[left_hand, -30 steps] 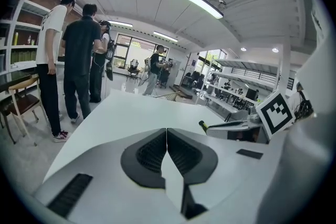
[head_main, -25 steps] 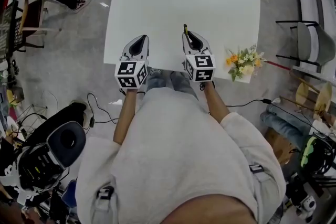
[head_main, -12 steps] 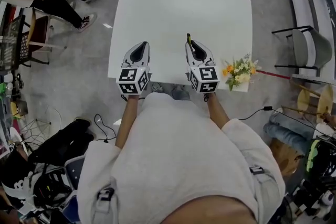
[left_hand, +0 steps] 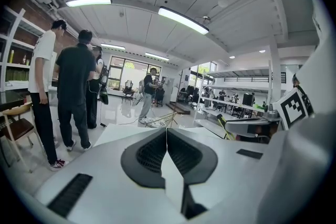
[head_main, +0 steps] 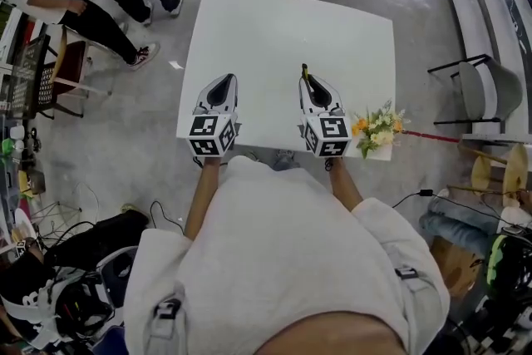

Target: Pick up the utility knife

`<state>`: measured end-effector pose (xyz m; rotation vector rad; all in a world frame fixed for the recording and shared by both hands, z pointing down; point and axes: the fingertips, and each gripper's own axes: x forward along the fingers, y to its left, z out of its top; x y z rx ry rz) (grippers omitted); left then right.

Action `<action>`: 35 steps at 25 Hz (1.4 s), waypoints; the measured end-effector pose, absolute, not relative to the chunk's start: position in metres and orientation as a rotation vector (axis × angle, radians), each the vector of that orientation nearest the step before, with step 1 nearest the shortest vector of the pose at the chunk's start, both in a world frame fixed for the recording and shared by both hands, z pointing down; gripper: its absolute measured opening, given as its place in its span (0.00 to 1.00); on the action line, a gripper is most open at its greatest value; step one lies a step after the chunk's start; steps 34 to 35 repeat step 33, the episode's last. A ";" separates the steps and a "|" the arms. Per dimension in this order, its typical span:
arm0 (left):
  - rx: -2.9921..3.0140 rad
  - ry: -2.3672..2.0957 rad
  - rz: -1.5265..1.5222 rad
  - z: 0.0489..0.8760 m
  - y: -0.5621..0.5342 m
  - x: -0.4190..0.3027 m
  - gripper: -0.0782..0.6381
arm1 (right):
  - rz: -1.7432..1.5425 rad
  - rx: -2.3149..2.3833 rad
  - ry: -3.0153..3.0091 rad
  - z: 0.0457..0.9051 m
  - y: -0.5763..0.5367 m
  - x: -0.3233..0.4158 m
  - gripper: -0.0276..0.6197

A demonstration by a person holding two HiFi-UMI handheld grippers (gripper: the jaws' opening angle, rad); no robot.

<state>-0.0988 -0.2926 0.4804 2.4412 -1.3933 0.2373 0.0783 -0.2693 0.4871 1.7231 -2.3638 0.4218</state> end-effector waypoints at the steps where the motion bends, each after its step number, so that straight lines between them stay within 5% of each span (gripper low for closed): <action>1: 2.444 -1.397 0.233 0.478 -0.293 -0.099 0.14 | 0.417 1.726 -2.366 0.486 -0.270 0.078 0.15; 35: 2.447 -1.429 0.191 0.465 -0.279 -0.087 0.14 | 0.394 1.733 -2.355 0.479 -0.261 0.097 0.14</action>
